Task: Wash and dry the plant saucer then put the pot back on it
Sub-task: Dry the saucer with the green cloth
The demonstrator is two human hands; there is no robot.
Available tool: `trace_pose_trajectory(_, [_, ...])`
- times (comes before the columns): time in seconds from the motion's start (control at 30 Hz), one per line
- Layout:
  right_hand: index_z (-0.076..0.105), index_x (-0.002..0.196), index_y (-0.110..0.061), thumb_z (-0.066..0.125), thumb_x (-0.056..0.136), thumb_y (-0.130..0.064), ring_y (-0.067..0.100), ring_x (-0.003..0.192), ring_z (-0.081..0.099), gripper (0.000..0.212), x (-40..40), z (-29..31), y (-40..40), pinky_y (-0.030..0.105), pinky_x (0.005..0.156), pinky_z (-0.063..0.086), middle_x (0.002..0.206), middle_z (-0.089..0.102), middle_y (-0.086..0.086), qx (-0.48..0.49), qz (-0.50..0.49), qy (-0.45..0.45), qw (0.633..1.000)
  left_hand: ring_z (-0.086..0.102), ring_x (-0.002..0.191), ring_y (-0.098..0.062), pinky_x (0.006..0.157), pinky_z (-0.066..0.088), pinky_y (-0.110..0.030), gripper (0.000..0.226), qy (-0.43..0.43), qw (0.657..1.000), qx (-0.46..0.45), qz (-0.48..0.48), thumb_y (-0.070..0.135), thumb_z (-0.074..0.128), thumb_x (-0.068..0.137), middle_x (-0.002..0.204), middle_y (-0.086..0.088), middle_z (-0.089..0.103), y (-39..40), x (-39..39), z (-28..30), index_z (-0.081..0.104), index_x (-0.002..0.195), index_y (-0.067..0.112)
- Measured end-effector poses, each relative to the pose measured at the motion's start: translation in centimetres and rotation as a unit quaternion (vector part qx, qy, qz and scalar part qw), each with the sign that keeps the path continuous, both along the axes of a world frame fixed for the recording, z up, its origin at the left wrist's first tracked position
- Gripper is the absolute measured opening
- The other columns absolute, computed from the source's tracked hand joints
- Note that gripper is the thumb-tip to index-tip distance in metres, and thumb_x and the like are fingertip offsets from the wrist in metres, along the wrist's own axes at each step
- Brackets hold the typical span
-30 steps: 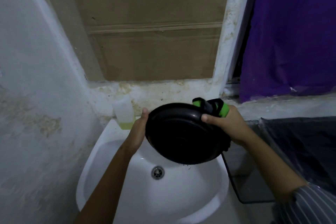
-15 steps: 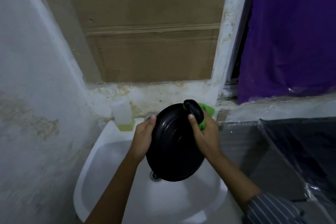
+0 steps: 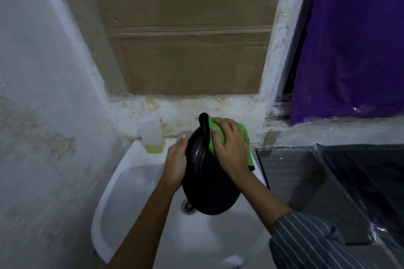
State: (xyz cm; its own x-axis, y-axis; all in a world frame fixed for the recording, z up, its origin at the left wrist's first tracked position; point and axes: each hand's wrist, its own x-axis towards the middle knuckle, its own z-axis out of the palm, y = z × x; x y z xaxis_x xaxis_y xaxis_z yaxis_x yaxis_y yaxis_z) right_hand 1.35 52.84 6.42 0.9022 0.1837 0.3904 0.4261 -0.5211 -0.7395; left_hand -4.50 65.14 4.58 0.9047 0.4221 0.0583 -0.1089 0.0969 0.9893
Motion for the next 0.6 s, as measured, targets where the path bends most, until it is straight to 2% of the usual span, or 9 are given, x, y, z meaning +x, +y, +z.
trace_pose_trajectory(0.07, [0.054,0.119,-0.038,0.036,0.088,-0.046,0.01,0.132,0.035,0.037,-1.0,-0.4,0.2,0.064,0.108,0.018,0.135,0.045,-0.011,-0.022,0.008,-0.034,0.999,0.069,0.069,-0.008,0.058,0.052,-0.014,0.042,-0.006,0.999,-0.032,0.007,0.032,0.034,0.101,0.07,0.002,0.073,-0.3,0.1,0.2,0.068,0.087,0.011])
trace_pose_trajectory(0.13, [0.056,0.118,-0.038,0.04,0.085,-0.047,0.015,0.136,0.033,0.037,-3.0,-1.3,0.7,0.064,0.11,0.016,0.138,0.045,-0.007,-0.069,0.032,-0.095,0.993,0.068,0.07,-0.015,0.056,0.054,-0.016,0.042,0.012,0.994,-0.103,0.014,0.031,0.034,0.101,0.069,0.002,0.073,-0.7,0.3,0.0,0.067,0.087,0.01])
trace_pose_trajectory(0.2, [0.058,0.115,-0.036,0.045,0.084,-0.044,0.019,0.137,0.035,0.035,-5.0,-2.5,1.3,0.065,0.106,0.019,0.137,0.05,-0.003,-0.113,0.044,-0.144,0.982,0.07,0.073,-0.02,0.058,0.057,-0.021,0.045,0.025,0.977,-0.209,-0.028,0.033,0.03,0.1,0.077,-0.005,0.074,-0.8,0.1,-0.1,0.065,0.089,0.007])
trace_pose_trajectory(0.27, [0.061,0.115,-0.033,0.048,0.086,-0.042,0.021,0.137,0.038,0.033,-5.8,-3.0,1.4,0.068,0.103,0.024,0.136,0.053,-0.002,-0.139,0.041,-0.159,0.977,0.072,0.078,-0.019,0.064,0.059,-0.025,0.048,0.032,0.967,-0.247,-0.051,0.035,0.028,0.1,0.085,-0.009,0.074,-0.9,-0.2,-0.5,0.066,0.094,0.007])
trace_pose_trajectory(0.37, [0.056,0.122,-0.036,0.044,0.091,-0.042,0.016,0.142,0.027,0.033,-4.6,-2.2,1.7,0.068,0.106,0.015,0.144,0.042,-0.005,-0.137,0.032,-0.082,0.987,0.069,0.078,-0.018,0.062,0.057,-0.023,0.035,0.037,0.987,-0.158,0.003,0.023,0.032,0.101,0.083,-0.007,0.072,-1.2,-0.2,-0.7,0.064,0.094,0.009])
trace_pose_trajectory(0.43, [0.054,0.123,-0.037,0.042,0.093,-0.042,0.013,0.141,0.025,0.033,-3.1,-0.9,2.1,0.069,0.107,0.012,0.145,0.038,-0.008,-0.107,0.003,-0.006,0.994,0.069,0.081,-0.016,0.065,0.056,-0.023,0.035,0.044,0.992,-0.115,0.028,0.027,0.036,0.101,0.085,-0.003,0.073,-1.9,0.0,-0.8,0.068,0.095,0.014])
trace_pose_trajectory(0.5, [0.056,0.123,-0.034,0.041,0.093,-0.042,0.012,0.139,0.026,0.034,-1.6,0.6,2.3,0.071,0.106,0.014,0.145,0.039,-0.009,-0.098,-0.015,0.041,0.994,0.069,0.085,-0.013,0.074,0.055,-0.025,0.038,0.045,0.991,-0.118,0.034,0.034,0.035,0.1,0.091,-0.001,0.074,-2.7,0.0,-0.8,0.069,0.099,0.018])
trace_pose_trajectory(0.6, [0.054,0.124,-0.034,0.041,0.094,-0.041,0.013,0.142,0.022,0.033,-1.5,0.9,1.8,0.071,0.107,0.012,0.148,0.036,-0.009,-0.094,0.02,0.025,0.995,0.067,0.087,-0.017,0.08,0.054,-0.029,0.039,0.035,0.988,-0.139,0.064,0.036,0.034,0.1,0.094,-0.004,0.071,-3.0,0.4,-0.2,0.067,0.101,0.015])
